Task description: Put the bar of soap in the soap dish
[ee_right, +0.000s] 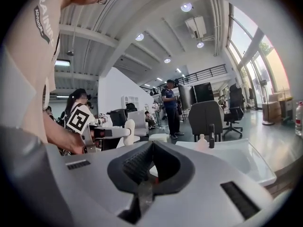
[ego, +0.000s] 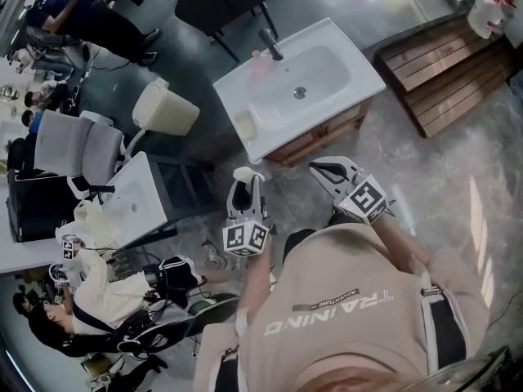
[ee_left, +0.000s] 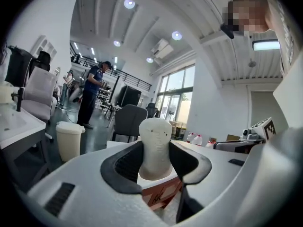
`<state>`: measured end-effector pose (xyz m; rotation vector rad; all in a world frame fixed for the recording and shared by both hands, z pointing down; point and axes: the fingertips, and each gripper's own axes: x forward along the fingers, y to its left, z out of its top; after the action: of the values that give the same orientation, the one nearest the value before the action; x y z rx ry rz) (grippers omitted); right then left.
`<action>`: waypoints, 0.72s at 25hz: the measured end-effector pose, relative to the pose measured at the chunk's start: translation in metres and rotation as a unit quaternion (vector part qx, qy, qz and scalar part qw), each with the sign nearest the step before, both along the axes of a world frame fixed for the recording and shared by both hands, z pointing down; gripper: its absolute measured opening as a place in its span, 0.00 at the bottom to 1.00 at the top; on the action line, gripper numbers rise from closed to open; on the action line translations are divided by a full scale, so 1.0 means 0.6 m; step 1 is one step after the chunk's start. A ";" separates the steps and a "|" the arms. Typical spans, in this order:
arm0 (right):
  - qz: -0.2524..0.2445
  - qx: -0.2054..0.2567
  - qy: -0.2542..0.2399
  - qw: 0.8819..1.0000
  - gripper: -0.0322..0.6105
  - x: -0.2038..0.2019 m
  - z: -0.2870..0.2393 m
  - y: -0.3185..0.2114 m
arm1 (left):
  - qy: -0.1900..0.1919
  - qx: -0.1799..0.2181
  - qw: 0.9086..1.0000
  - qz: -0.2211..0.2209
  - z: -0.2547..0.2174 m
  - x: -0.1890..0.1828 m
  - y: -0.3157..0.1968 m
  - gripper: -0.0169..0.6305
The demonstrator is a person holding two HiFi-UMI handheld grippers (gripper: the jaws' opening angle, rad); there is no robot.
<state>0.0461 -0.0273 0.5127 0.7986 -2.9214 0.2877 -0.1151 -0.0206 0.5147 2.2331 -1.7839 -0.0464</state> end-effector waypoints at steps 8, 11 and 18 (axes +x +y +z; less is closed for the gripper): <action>-0.023 -0.021 0.003 1.000 0.07 -0.021 0.023 -0.077 | 0.022 -0.026 0.999 -0.028 0.036 -0.006 -0.052 0.30; -0.023 -0.019 0.012 0.999 0.07 -0.034 0.033 -0.118 | 0.021 -0.029 0.999 -0.028 0.045 -0.025 -0.087 0.30; 0.005 -0.022 0.021 1.000 0.07 -0.070 0.025 -0.227 | 0.024 -0.054 0.998 -0.015 0.093 -0.080 -0.188 0.30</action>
<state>0.0038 -0.1635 0.5279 0.8047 -2.8628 0.3302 -0.1628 -0.1334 0.5704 2.1119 -1.7523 -0.0082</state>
